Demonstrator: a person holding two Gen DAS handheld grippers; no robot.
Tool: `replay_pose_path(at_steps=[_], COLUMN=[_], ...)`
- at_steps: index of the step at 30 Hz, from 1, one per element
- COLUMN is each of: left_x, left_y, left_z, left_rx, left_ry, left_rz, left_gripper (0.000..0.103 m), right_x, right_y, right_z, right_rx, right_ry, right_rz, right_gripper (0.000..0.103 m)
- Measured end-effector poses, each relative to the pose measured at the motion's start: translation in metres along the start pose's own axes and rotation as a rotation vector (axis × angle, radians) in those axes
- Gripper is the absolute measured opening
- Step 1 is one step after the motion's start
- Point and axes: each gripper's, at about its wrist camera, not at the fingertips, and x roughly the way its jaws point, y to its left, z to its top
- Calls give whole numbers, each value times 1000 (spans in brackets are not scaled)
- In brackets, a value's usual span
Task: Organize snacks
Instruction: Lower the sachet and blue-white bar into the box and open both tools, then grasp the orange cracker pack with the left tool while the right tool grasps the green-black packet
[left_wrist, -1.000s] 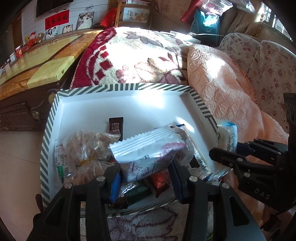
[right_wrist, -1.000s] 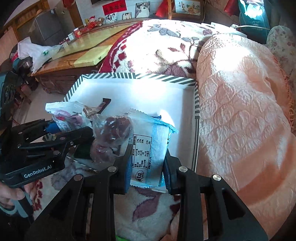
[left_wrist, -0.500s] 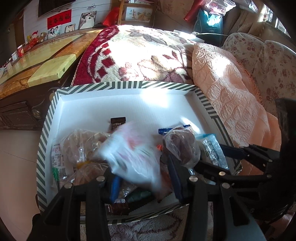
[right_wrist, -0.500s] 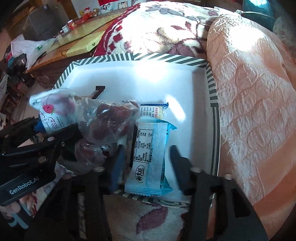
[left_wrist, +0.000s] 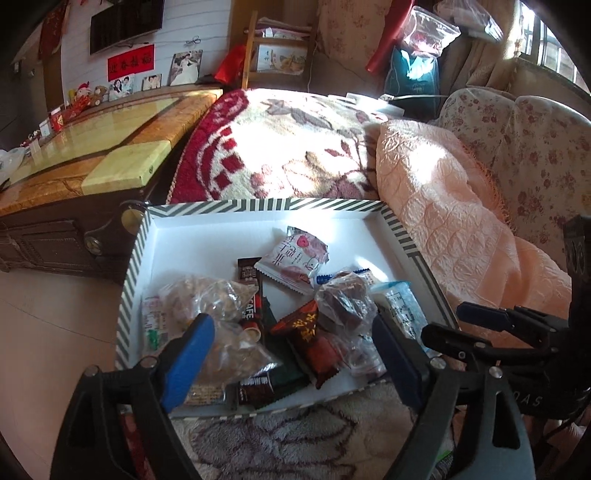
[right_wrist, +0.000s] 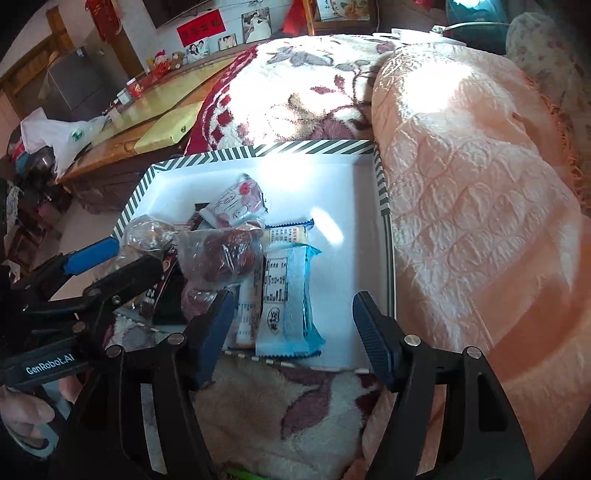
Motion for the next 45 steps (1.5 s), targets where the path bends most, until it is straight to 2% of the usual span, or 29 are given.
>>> replay_pose_path(at_steps=[11, 17, 22, 25, 27, 30, 37, 43, 45], left_x=[-48, -55, -56, -58, -60, -64, -67, -65, -62], left_y=[-12, -14, -18, -24, -30, -47, -96, -132, -141], left_z=[-43, -68, -92, -106, -113, -123, -144, -171, -182], left_rx=[46, 42, 54, 84, 123, 235, 611, 959, 1058], left_ry=[-39, 1, 35, 53, 60, 63, 58, 81, 79], left_rz=[-31, -58, -80, -101, -141, -223, -372, -395, -379], left_gripper=[91, 91, 91, 91, 91, 91, 91, 91, 91], right_x=[-54, -75, -84, -88, -90, -92, -95, -96, -96], right_y=[11, 13, 6, 0, -3, -9, -19, -27, -29], right_z=[-45, -76, -102, -114, -117, -121, -123, -123, -124], right_rx=[16, 8, 14, 27, 36, 49, 89, 117, 129], right_ry=[-64, -63, -29, -22, -23, -23, -41, -47, -51], right_rz=[23, 11, -11, -25, -29, -36, -26, -17, -16], right_gripper=[67, 67, 67, 67, 67, 67, 67, 68, 69])
